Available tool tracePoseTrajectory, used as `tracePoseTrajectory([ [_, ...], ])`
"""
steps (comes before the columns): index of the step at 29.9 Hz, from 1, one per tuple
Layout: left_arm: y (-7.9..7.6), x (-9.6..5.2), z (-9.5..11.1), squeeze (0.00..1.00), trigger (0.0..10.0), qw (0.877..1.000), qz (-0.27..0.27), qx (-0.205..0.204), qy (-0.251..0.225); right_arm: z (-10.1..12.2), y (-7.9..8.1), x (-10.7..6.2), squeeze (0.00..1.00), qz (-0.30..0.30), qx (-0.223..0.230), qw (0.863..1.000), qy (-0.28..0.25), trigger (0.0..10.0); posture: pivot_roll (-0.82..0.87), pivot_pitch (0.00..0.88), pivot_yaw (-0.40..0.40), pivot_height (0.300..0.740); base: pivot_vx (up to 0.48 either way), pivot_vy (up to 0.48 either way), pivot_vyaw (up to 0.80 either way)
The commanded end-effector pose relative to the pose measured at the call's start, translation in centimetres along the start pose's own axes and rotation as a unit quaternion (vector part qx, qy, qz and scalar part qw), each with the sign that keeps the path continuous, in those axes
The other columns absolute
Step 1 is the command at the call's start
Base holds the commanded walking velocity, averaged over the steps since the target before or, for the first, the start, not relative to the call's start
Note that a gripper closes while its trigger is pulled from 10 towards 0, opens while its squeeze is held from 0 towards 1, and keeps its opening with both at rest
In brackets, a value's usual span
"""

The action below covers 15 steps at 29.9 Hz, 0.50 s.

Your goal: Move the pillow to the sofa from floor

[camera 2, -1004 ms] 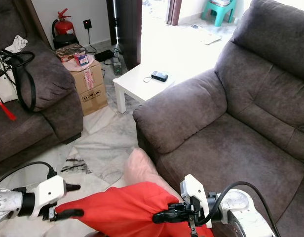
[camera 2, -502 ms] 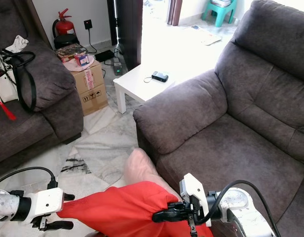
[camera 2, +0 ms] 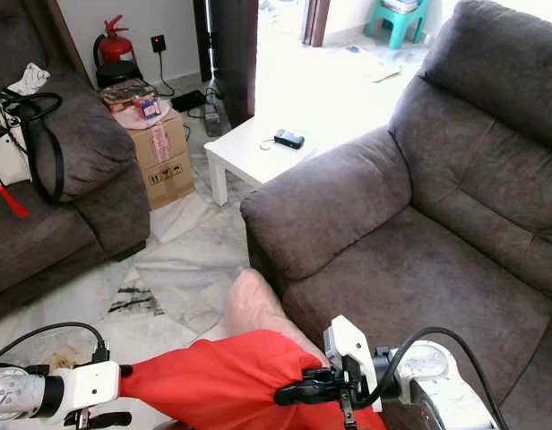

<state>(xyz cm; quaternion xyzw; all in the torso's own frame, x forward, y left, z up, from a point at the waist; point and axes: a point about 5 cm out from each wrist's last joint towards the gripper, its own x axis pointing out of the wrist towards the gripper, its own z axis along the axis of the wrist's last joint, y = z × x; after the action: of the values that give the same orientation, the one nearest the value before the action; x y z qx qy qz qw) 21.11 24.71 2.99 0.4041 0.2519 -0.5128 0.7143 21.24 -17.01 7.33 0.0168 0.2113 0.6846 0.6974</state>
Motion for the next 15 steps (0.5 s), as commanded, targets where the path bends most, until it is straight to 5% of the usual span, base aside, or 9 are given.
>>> tracePoseTrajectory([
  [1,-0.3,0.4,-0.5,0.0,10.0,1.0,0.003,0.017,0.014,2.0,0.1,0.0,0.0,0.022,-0.041,0.999,-0.027,10.0,0.17,0.122,-0.098,0.74,0.0,0.0,0.0],
  [8,1.5,0.6,-0.4,0.0,10.0,0.996,0.084,0.036,0.007,2.0,0.1,-0.2,0.0,0.02,-0.041,0.999,-0.026,10.0,0.17,0.12,-0.099,0.74,0.0,0.0,0.0],
  [15,1.2,1.5,-0.5,0.0,10.0,0.996,0.083,0.016,-0.008,2.1,0.2,-0.2,0.0,0.022,-0.042,0.999,-0.026,10.0,0.15,0.114,-0.104,0.74,0.0,0.0,0.0],
])
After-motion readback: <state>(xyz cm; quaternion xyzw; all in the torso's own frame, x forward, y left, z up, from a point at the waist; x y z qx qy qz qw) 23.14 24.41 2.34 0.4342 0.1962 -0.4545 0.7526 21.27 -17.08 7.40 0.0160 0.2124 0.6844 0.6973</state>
